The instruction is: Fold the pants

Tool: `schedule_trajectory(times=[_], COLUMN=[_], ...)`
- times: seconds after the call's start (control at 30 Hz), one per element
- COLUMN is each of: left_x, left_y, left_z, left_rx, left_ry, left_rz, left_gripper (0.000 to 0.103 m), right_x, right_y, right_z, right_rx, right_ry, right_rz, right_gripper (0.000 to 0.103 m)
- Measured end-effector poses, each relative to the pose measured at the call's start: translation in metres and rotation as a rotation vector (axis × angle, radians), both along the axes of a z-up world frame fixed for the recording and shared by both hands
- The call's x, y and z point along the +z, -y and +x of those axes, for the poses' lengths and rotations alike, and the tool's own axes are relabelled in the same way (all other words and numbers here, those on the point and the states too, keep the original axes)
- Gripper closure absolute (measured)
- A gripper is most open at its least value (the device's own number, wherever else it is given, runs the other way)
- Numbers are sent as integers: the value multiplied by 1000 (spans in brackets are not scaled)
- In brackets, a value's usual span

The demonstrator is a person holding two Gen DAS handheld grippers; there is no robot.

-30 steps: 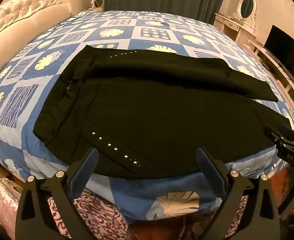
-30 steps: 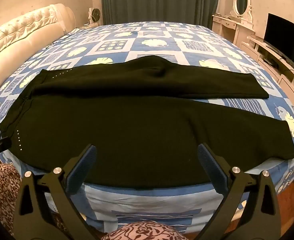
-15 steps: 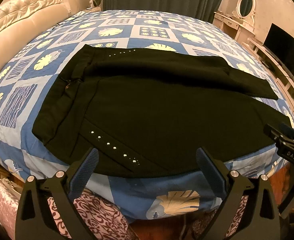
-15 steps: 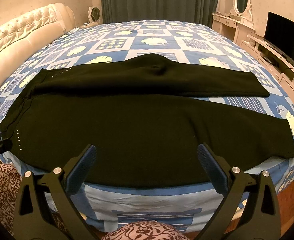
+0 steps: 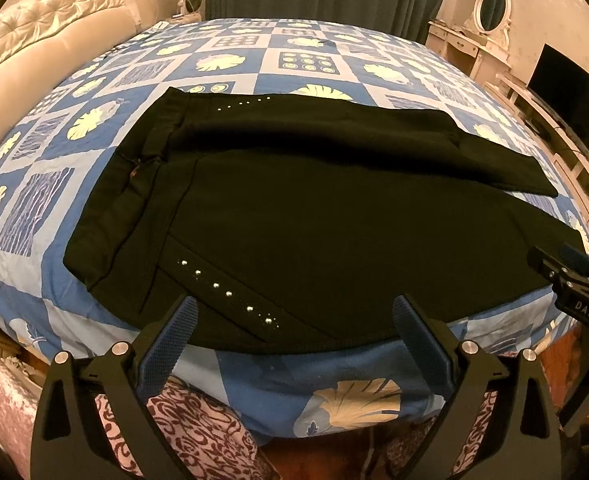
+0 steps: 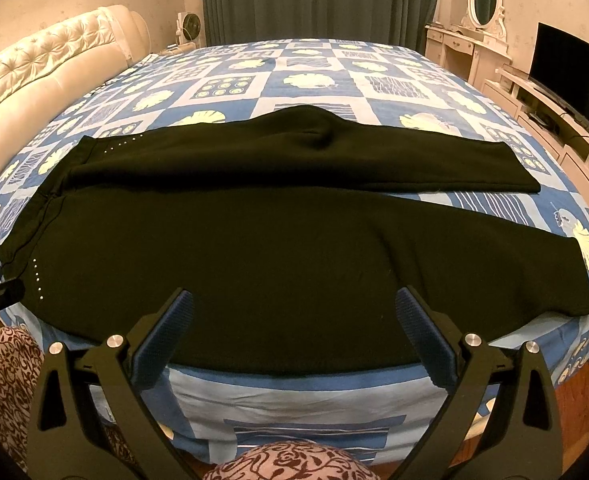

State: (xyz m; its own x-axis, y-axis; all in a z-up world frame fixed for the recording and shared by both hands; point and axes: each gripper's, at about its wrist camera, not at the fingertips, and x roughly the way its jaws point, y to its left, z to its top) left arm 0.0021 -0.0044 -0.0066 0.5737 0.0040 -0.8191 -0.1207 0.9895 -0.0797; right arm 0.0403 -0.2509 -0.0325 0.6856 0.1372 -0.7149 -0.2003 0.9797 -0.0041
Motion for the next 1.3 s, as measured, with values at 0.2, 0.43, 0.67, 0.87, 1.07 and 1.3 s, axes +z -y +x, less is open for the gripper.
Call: schedule_trajectory(times=[0.2,0.43,0.67,0.87,1.07,1.3], left_x=[0,-1,-1,-2,-2,27], left_y=[0,1,1,3,7,7], left_z=[-1,0,0,0,-1,-12], left_rx=[1,-3,-5,-12,-30,-49], left_ry=[28,20,32,22,26,171], left_rz=[-10,-9,-24,-10,-10,-39], left_gripper=[6,6,6,6,6,6], right_x=[-1,-2,-2,-5,-5,-5], right_y=[0,-1,-1,-3,-4,-5], right_z=[0,0,1,-2,-1,-2], right_rx=[1,0,1,3,7,8], right_ry=[-4,-7,-7,-12,-14,-16], right_rz=[-1,-2,-1,-3,-3,0], right_gripper=[2,2,2,2,2,2])
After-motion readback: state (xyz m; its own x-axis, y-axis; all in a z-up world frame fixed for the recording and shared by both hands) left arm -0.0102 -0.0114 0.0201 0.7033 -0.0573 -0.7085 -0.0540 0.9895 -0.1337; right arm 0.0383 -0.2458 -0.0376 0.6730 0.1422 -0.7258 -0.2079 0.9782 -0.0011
